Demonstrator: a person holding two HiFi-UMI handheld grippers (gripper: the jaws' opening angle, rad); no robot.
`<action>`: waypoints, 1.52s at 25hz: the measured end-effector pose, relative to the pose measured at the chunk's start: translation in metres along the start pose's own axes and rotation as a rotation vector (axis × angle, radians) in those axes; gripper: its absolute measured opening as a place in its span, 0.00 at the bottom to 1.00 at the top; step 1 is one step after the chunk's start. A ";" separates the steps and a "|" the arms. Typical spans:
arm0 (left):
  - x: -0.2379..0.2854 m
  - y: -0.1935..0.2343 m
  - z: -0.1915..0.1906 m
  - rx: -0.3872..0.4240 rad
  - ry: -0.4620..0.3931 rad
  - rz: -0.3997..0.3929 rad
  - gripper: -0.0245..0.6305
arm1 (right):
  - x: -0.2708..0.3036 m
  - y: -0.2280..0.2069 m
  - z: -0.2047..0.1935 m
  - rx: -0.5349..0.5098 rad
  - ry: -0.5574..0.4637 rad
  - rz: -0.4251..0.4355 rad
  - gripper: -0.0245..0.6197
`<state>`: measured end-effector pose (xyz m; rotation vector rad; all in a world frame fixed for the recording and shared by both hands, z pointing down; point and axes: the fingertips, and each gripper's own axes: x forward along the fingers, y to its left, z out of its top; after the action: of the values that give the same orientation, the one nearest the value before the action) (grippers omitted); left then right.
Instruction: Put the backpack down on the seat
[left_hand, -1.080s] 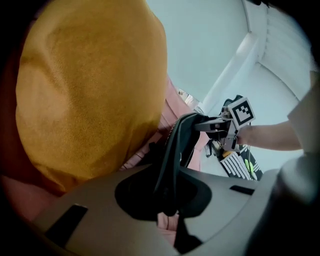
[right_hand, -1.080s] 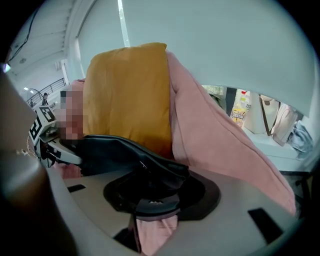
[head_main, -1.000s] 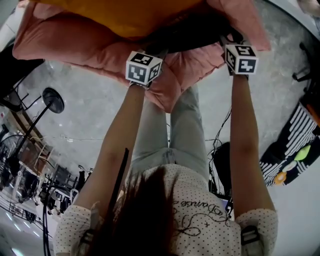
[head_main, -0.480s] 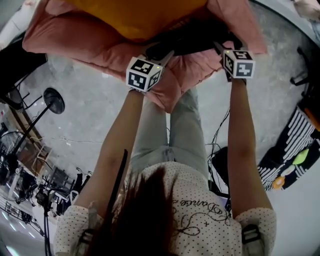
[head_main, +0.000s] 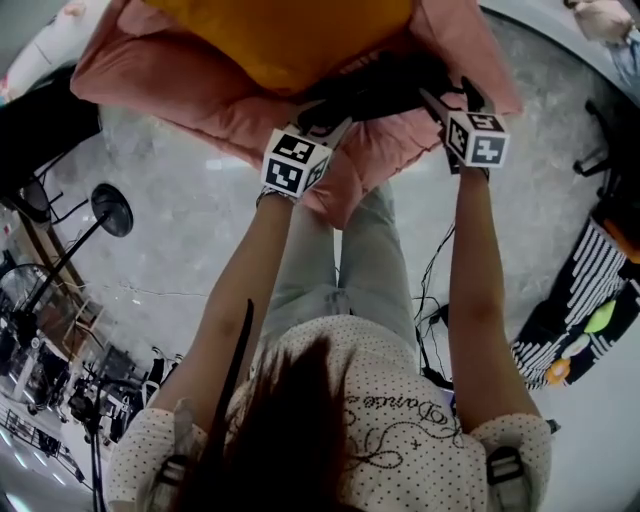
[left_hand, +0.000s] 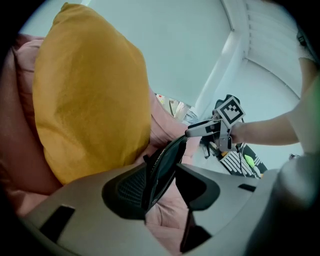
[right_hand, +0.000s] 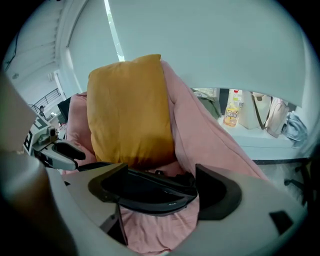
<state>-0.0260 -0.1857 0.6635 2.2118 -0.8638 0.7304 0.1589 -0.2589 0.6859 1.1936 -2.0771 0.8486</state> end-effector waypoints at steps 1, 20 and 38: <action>-0.003 -0.001 0.000 -0.004 -0.001 0.006 0.29 | -0.005 0.002 0.006 0.009 -0.018 -0.005 0.70; -0.064 -0.006 0.049 0.059 -0.064 0.014 0.23 | -0.101 0.063 0.106 0.013 -0.292 0.010 0.49; -0.188 -0.029 0.205 0.232 -0.476 0.177 0.04 | -0.254 0.122 0.195 -0.049 -0.657 -0.105 0.05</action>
<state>-0.0702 -0.2471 0.3943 2.5940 -1.2734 0.3977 0.1240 -0.2296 0.3463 1.7000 -2.4830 0.3719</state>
